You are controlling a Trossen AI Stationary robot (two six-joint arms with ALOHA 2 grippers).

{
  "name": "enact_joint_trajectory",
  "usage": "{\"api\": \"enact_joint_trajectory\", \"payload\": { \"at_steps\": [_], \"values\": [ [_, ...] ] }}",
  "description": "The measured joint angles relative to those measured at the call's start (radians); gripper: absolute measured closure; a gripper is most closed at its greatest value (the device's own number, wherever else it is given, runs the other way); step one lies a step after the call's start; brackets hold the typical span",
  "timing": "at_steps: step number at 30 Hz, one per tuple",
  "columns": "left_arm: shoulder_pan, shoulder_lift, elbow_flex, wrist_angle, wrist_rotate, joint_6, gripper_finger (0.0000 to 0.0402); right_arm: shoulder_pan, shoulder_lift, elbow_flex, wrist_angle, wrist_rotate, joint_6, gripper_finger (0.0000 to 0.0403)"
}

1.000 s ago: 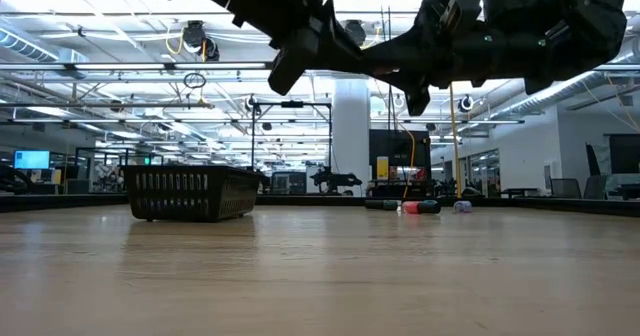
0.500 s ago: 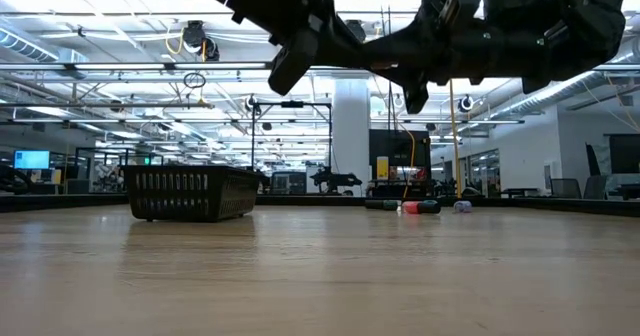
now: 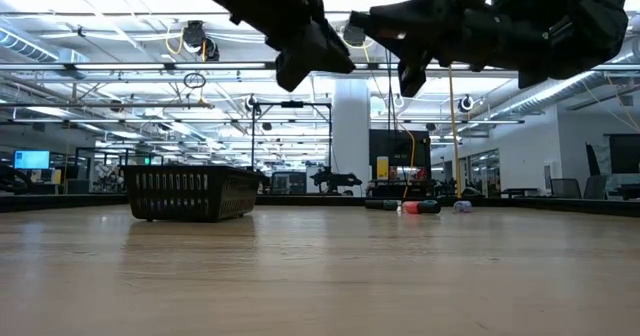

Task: Pick & Place Nail Polish
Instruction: Put the violet nail polish into the basket

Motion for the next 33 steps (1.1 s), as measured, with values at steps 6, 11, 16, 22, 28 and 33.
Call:
{"api": "enact_joint_trajectory", "payload": {
  "at_steps": [6, 11, 16, 22, 28, 33],
  "values": [
    [-0.002, -0.054, -0.003, -0.176, 0.010, -0.184, 0.0276, 0.000, 0.000, 0.000, -0.006, -0.022, -0.008, 0.0336],
    [0.026, -0.152, -0.103, -0.179, 0.218, -0.385, 0.0275, 0.000, 0.000, 0.000, -0.015, -0.021, -0.021, 0.0336],
    [0.050, -0.188, -0.201, 0.106, 0.440, -0.573, 0.0275, -0.002, 0.000, 0.000, -0.037, 0.017, -0.057, 0.0336],
    [0.077, -0.143, -0.204, 0.282, 0.478, -0.763, 0.0275, 0.000, 0.001, 0.000, -0.037, 0.037, -0.097, 0.0336],
    [0.099, -0.106, -0.204, 0.321, 0.487, -0.807, 0.0275, -0.001, 0.002, 0.000, -0.041, 0.039, -0.097, 0.0336],
    [0.109, -0.089, -0.204, 0.341, 0.539, -0.805, 0.0275, 0.000, 0.002, -0.002, -0.042, 0.033, -0.098, 0.0336]
  ]
}}
